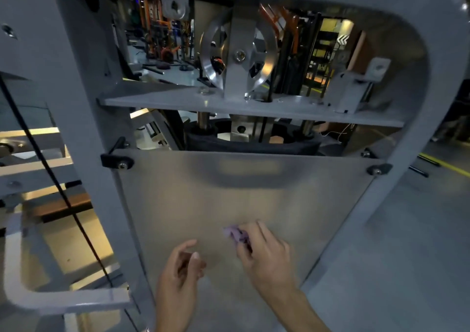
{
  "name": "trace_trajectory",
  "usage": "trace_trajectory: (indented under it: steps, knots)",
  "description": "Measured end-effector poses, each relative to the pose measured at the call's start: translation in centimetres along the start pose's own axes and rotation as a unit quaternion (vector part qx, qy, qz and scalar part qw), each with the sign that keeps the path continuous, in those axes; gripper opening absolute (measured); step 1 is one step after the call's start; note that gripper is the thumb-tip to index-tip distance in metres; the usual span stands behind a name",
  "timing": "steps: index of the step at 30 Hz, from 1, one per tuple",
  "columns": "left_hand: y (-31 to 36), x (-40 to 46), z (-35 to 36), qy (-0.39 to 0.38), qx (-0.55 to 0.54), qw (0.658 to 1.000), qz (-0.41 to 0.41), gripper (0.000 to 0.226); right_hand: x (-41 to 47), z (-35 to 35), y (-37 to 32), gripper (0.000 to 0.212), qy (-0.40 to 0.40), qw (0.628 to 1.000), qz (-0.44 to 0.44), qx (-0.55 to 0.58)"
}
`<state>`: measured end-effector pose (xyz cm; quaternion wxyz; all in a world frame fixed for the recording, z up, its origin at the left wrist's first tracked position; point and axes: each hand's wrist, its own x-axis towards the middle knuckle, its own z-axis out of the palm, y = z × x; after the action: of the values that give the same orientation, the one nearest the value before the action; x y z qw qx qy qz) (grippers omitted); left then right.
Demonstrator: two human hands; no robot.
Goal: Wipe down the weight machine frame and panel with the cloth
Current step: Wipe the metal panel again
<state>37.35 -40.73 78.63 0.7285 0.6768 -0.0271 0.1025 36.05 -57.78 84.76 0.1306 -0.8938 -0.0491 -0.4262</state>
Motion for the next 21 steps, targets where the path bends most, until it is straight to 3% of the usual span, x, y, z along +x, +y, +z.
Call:
trace_trajectory:
  steps: [2, 5, 6, 11, 15, 17, 21]
  knots:
    - [-0.4, 0.0, 0.3, -0.008, 0.006, 1.0, -0.002, 0.032, -1.5, 1.5, 0.4, 0.012, -0.042, 0.999, -0.021, -0.024]
    - [-0.6, -0.1, 0.5, -0.015, 0.02, 1.0, -0.006, 0.033, -4.0, 3.5, 1.1, 0.045, -0.109, 0.993, -0.038, -0.026]
    - [-0.4, -0.1, 0.4, -0.015, 0.022, 1.0, -0.008, 0.034, -4.4, 3.7, 1.3, 0.047, -0.117, 0.992, -0.037, -0.02]
    - [0.3, -0.4, -0.2, -0.04, 0.065, 0.997, -0.007, 0.04, -3.1, 0.8, 2.9, 0.04, -0.05, 0.999, 0.008, 0.003]
    - [0.6, -0.8, 0.0, -0.023, 0.09, 0.996, -0.012, 0.032, -0.8, -2.1, 4.8, 0.018, 0.014, 1.0, 0.02, 0.02]
    - [0.8, -1.2, 0.3, -0.011, 0.099, 0.995, -0.01, 0.032, -1.5, -1.3, 5.3, 0.012, -0.012, 0.999, -0.002, 0.03]
    - [0.7, -2.8, 0.4, 0.013, 0.139, 0.99, -0.02, 0.037, -6.0, 2.3, 7.1, 0.017, -0.144, 0.985, -0.092, -0.011]
